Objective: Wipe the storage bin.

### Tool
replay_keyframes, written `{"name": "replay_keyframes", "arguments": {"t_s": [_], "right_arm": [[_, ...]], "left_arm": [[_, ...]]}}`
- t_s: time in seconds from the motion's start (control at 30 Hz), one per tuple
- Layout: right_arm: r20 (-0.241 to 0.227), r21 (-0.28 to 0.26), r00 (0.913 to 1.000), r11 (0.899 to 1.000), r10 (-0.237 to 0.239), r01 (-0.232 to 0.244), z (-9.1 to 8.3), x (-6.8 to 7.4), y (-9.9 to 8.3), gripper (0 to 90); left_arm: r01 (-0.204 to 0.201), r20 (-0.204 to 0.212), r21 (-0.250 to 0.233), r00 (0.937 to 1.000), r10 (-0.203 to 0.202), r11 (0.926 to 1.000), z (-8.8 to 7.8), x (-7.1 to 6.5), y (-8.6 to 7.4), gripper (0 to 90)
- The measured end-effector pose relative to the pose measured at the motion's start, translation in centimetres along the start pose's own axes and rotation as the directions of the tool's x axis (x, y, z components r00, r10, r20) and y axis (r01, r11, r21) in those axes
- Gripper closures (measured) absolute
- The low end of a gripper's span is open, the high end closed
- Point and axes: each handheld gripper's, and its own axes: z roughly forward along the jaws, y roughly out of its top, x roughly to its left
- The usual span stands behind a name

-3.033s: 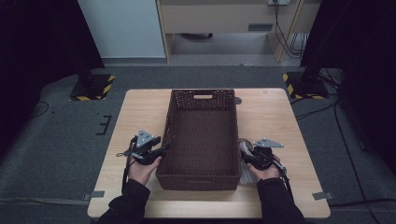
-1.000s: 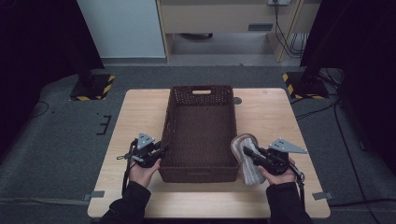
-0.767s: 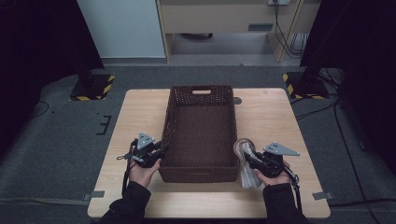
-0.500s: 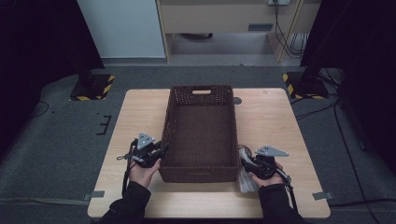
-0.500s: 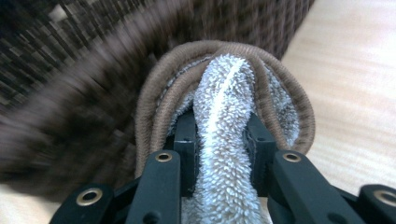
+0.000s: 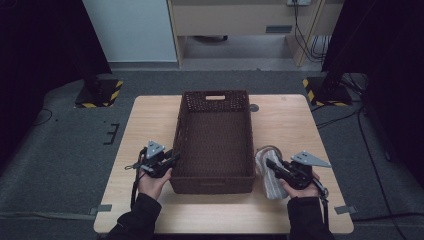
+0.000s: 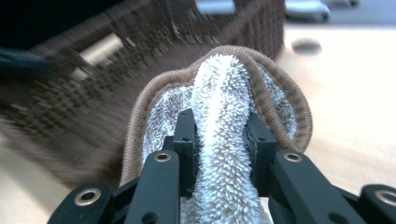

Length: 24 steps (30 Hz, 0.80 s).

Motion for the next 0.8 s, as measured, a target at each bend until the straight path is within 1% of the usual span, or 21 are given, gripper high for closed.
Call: {"name": "replay_keyframes", "arguments": {"t_s": [0.07,0.1,0.13,0.17,0.2,0.27,0.3,0.33,0.43,0.53,0.57,0.6,0.67,0.7,0.73,0.8], "right_arm": [[-0.034,-0.032,0.9994,0.999,-0.003,0.002,-1.0,0.6,0.4,71.5],[-0.055,-0.040,0.9984,0.999,-0.013,0.011,-1.4,1.0,0.5,71.5],[-0.074,-0.035,0.9971,0.999,-0.014,0.012,-1.5,1.5,0.4,71.5],[-0.079,-0.026,0.9965,0.999,-0.028,0.026,-1.4,1.8,0.2,71.5],[-0.083,-0.002,0.9961,1.000,-0.031,0.031,-1.0,2.2,-0.2,71.6],[-0.076,0.029,0.9963,0.999,-0.040,0.043,-0.2,2.5,-0.8,71.8],[-0.071,0.038,0.9970,0.999,-0.031,0.034,0.2,2.5,-1.2,71.9],[-0.070,0.039,0.9975,0.999,-0.009,0.012,0.5,2.3,-1.5,71.9],[-0.069,0.043,0.9975,0.999,0.013,-0.010,0.9,2.1,-2.0,72.1],[-0.055,0.051,0.9984,0.999,0.012,-0.009,1.2,2.1,-2.4,72.2],[-0.052,0.064,0.9986,0.998,0.006,-0.003,1.4,2.1,-2.6,72.2],[-0.046,0.105,0.9990,0.994,0.001,0.004,1.7,2.1,-2.8,72.3],[-0.029,0.168,0.9991,0.985,-0.032,0.036,2.7,2.4,-3.7,72.3],[-0.024,0.186,0.9988,0.981,-0.042,0.046,3.0,2.3,-3.9,72.3],[-0.016,0.194,0.9992,0.980,-0.036,0.038,3.3,2.3,-4.1,72.3],[-0.003,0.232,0.9988,0.971,-0.049,0.048,3.8,2.1,-4.5,72.3]], "left_arm": [[-0.001,0.000,0.000,1.0000,0.001,1.0000,0.0,0.0,0.0,68.7],[-0.001,0.000,0.000,1.0000,0.001,1.0000,0.0,0.0,0.0,68.7],[-0.002,0.000,-0.001,1.0000,0.002,1.0000,0.0,0.0,0.0,68.7],[-0.002,0.000,-0.001,1.0000,0.002,1.0000,0.0,0.0,0.0,68.6],[-0.002,0.000,-0.001,1.0000,0.002,1.0000,0.0,0.0,0.0,68.6],[-0.002,0.000,-0.003,1.0000,0.002,1.0000,0.0,0.0,0.0,68.6],[-0.001,0.001,-0.004,1.0000,0.001,1.0000,0.0,0.0,0.0,68.6],[-0.001,0.001,-0.004,1.0000,0.001,1.0000,0.0,0.0,0.0,68.6],[-0.002,-0.001,-0.002,1.0000,0.002,1.0000,0.0,0.0,0.0,68.6],[-0.002,-0.002,-0.002,1.0000,0.002,1.0000,0.0,0.0,0.0,68.7],[-0.001,0.001,-0.004,1.0000,0.001,1.0000,0.0,0.0,0.0,68.7],[-0.001,0.001,-0.004,1.0000,0.001,1.0000,0.0,0.0,0.0,68.6],[-0.002,0.000,-0.004,1.0000,0.002,1.0000,0.0,0.0,0.0,68.6],[-0.001,0.001,-0.004,1.0000,0.001,1.0000,0.0,0.0,0.0,68.6],[-0.002,0.001,-0.005,1.0000,0.002,1.0000,0.0,0.0,0.0,68.6],[-0.002,0.001,-0.005,1.0000,0.002,1.0000,0.0,0.0,0.0,68.6]]}}
